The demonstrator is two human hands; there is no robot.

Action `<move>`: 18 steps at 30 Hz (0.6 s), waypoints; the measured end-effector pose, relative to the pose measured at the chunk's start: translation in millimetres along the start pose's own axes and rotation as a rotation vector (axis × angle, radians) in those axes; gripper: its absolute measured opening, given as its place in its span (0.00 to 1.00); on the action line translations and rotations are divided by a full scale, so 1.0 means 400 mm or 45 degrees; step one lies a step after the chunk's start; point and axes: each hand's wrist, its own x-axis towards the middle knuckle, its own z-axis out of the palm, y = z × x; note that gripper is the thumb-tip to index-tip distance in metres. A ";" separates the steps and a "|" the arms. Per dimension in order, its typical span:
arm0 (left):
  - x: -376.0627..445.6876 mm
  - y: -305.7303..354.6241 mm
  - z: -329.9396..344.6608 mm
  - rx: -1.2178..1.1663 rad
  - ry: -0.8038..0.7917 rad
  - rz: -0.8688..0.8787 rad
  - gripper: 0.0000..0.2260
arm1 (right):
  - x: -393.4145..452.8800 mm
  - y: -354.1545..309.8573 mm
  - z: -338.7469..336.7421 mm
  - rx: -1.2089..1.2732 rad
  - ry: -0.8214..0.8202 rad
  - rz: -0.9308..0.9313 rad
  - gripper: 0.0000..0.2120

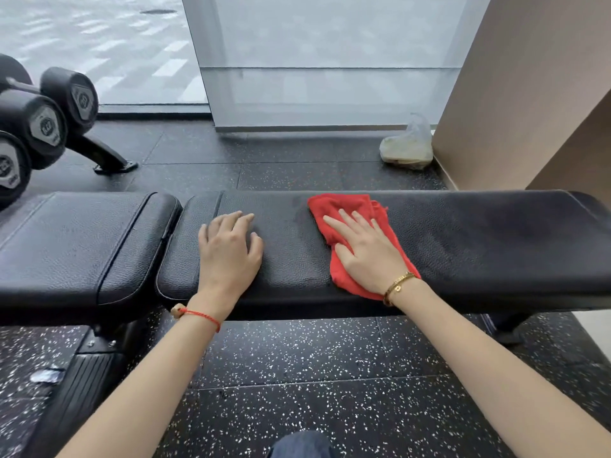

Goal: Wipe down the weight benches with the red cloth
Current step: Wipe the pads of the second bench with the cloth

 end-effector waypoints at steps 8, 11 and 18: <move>-0.013 -0.100 -0.038 0.055 0.057 -0.088 0.17 | 0.165 -0.130 0.033 -0.039 -0.046 0.155 0.27; -0.013 -0.094 -0.035 0.048 0.071 -0.121 0.17 | 0.133 -0.213 0.066 -0.028 -0.054 -0.044 0.27; -0.016 -0.110 -0.036 -0.008 0.076 -0.104 0.17 | -0.009 -0.131 0.055 -0.026 0.031 -0.170 0.26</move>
